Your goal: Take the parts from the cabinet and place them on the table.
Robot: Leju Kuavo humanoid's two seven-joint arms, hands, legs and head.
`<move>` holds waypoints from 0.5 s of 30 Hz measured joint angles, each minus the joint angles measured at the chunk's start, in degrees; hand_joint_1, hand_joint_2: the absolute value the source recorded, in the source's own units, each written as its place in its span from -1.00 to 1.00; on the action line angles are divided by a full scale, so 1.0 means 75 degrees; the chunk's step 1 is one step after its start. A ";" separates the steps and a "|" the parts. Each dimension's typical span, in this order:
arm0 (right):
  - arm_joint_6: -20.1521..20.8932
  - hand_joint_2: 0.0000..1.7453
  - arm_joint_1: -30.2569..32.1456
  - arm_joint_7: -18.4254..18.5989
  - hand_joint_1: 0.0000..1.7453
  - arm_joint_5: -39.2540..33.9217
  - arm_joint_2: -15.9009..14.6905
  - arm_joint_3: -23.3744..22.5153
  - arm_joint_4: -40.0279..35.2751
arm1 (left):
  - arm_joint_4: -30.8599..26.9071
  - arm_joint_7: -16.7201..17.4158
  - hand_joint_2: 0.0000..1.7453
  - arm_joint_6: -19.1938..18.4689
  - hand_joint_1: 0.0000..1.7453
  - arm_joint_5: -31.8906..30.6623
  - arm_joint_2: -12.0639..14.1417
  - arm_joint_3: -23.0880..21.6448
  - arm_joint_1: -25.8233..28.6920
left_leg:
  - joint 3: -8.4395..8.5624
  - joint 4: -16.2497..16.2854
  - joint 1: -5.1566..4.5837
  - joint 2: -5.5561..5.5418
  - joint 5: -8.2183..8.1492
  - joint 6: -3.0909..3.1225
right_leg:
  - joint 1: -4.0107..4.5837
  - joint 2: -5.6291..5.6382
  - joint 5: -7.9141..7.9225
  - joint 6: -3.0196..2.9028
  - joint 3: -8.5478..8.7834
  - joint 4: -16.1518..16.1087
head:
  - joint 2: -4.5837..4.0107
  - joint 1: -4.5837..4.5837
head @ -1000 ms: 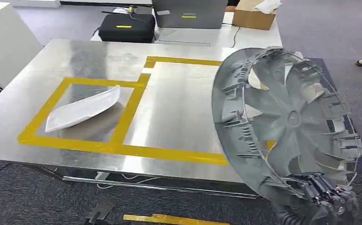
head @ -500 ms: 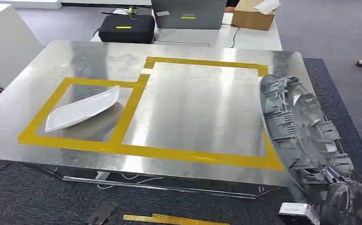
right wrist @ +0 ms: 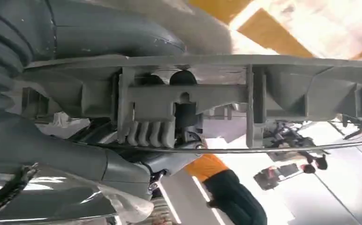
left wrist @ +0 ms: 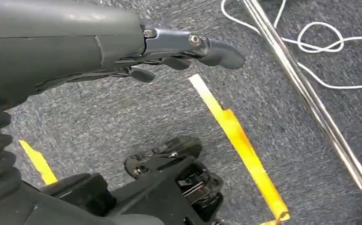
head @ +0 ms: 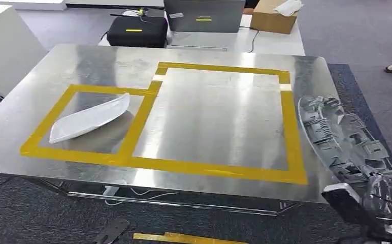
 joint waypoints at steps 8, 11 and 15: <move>0.0522 1.00 -0.0965 0.0114 1.00 0.0761 -0.0315 0.0385 0.1013 | 0.0000 0.0105 1.00 -0.0061 -1.00 -0.0055 0.0044 -0.0219 -0.0067 | 0.0023 0.0000 0.0003 0.0011 0.0002 0.0002 | 0.0003 0.0017 0.0006 0.0009 0.0015 0.0001 | 0.0003 -0.0003; 0.0537 1.00 -0.1232 0.0158 1.00 0.0828 -0.0385 0.0571 0.1245 | 0.0000 0.0108 1.00 -0.0064 -1.00 -0.0055 0.0050 -0.0271 -0.0100 | 0.0038 -0.0001 0.0004 0.0020 0.0002 0.0002 | 0.0004 0.0022 0.0006 0.0009 0.0027 0.0000 | 0.0000 0.0000; 0.0537 1.00 -0.1356 0.0163 1.00 0.0846 -0.0455 0.0679 0.1388 | 0.0000 0.0108 1.00 -0.0064 -1.00 -0.0052 0.0064 -0.0312 -0.0105 | 0.0039 -0.0002 0.0004 0.0022 0.0002 0.0002 | 0.0005 0.0027 0.0006 0.0008 0.0028 0.0000 | 0.0003 0.0000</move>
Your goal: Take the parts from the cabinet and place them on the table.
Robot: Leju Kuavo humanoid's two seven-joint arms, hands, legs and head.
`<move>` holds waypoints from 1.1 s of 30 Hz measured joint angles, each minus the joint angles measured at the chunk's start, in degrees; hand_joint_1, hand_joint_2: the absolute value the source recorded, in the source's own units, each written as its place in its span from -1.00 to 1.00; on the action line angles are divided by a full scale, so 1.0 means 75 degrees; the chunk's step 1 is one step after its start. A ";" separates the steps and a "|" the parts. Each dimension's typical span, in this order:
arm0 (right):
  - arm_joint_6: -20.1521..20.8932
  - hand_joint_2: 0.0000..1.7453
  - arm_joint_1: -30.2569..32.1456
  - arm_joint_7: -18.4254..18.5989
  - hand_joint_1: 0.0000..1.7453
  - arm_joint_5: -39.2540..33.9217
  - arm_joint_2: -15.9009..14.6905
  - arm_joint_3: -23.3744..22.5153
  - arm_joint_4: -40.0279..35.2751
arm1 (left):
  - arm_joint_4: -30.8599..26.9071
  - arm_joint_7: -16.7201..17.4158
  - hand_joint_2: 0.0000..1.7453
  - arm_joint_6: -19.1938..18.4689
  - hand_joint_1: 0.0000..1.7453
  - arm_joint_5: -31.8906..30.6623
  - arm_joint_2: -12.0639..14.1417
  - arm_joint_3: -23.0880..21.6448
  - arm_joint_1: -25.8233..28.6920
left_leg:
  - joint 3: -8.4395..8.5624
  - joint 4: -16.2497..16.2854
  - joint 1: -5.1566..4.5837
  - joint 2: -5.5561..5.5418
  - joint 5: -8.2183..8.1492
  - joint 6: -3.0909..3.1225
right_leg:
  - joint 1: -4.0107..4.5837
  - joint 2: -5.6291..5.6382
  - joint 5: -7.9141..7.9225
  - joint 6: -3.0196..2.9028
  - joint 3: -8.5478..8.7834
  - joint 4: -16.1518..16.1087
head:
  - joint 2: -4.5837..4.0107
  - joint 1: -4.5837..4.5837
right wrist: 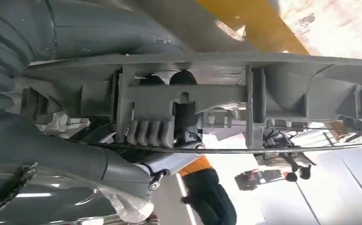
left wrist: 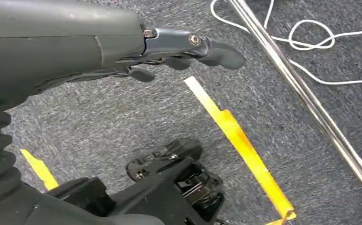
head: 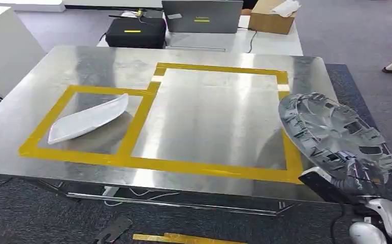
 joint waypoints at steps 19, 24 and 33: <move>0.0833 1.00 -0.2465 -0.0020 1.00 0.0737 -0.0178 0.3137 0.1303 | 0.0000 0.0335 1.00 0.0009 -1.00 0.0096 0.0032 -0.0385 -0.0134 | 0.0017 -0.0002 0.0020 0.0042 0.0013 0.0000 | 0.0021 0.0034 0.0022 0.0000 0.0010 0.0004 | 0.0000 -0.0003; 0.0845 1.00 -0.3064 0.0015 1.00 0.0714 -0.0175 0.4032 0.1605 | 0.0000 0.0408 1.00 0.0006 -1.00 0.0195 0.0046 -0.0501 -0.0148 | 0.0013 -0.0002 0.0020 0.0034 0.0013 0.0000 | 0.0021 0.0025 0.0022 0.0000 0.0010 0.0003 | -0.0003 0.0000; 0.0787 1.00 -0.3483 -0.0061 1.00 0.0644 -0.0175 0.4654 0.1953 | 0.0000 0.0455 1.00 0.0029 -1.00 0.0320 0.0082 -0.0527 -0.0140 | 0.0012 -0.0001 0.0019 0.0023 0.0013 0.0000 | 0.0020 0.0020 0.0022 0.0000 0.0010 0.0002 | -0.0003 -0.0003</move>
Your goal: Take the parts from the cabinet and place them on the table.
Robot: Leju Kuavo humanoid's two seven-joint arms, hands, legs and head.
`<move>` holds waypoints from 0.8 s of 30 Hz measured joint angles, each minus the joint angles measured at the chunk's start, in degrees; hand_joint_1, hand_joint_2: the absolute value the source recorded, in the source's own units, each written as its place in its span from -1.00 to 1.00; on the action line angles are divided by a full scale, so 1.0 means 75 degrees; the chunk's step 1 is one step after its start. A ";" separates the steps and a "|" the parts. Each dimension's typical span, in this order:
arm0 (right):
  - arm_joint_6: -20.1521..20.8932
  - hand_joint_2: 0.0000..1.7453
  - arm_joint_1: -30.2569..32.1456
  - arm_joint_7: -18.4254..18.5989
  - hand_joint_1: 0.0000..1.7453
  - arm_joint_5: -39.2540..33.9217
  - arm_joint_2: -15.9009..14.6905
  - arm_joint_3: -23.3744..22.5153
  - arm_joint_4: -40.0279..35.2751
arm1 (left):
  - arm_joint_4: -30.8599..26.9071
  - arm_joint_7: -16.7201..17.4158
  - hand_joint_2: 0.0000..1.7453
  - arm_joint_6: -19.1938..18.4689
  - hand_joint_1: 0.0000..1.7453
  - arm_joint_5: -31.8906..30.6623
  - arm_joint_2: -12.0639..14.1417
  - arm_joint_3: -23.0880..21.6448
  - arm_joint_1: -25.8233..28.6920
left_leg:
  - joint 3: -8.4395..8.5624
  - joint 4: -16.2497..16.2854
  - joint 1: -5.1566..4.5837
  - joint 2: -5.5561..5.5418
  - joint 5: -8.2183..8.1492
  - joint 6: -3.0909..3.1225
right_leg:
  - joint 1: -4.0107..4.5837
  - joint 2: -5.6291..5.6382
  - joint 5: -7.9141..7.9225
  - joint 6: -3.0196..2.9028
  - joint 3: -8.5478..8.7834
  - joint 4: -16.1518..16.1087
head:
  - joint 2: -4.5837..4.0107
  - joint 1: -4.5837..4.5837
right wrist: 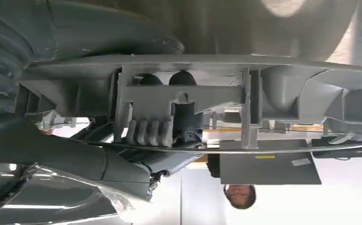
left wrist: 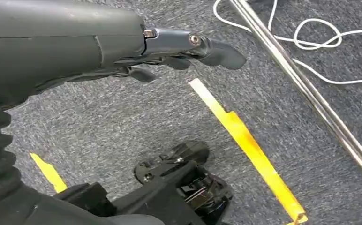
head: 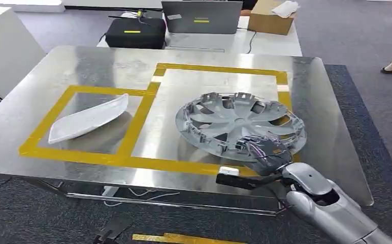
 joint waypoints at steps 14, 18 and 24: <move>-0.0285 1.00 -0.0028 -0.0239 1.00 -0.0082 -0.0003 0.0172 0.0230 | 0.0000 0.0192 1.00 0.0105 -1.00 0.0012 0.0032 -0.0102 0.0014 | 0.0000 0.0000 0.0001 0.0000 0.0000 0.0000 | 0.0000 0.0000 0.0000 0.0000 -0.0002 0.0000 | 0.0000 0.0000; -0.0291 1.00 -0.0029 -0.0245 1.00 -0.0082 -0.0003 0.0201 0.0277 | 0.0000 0.0198 1.00 0.0111 -1.00 0.0012 0.0044 -0.0105 0.0016 | 0.0000 0.0000 0.0001 0.0000 0.0000 0.0000 | 0.0000 0.0000 0.0000 0.0000 -0.0002 0.0000 | 0.0000 0.0003; -0.0291 1.00 -0.0029 -0.0250 1.00 -0.0082 -0.0006 0.0236 0.0326 | 0.0000 0.0201 1.00 0.0111 -1.00 0.0012 0.0050 -0.0108 0.0017 | 0.0000 0.0000 0.0001 0.0000 0.0000 0.0000 | 0.0000 0.0000 0.0000 0.0000 -0.0003 0.0000 | 0.0000 0.0000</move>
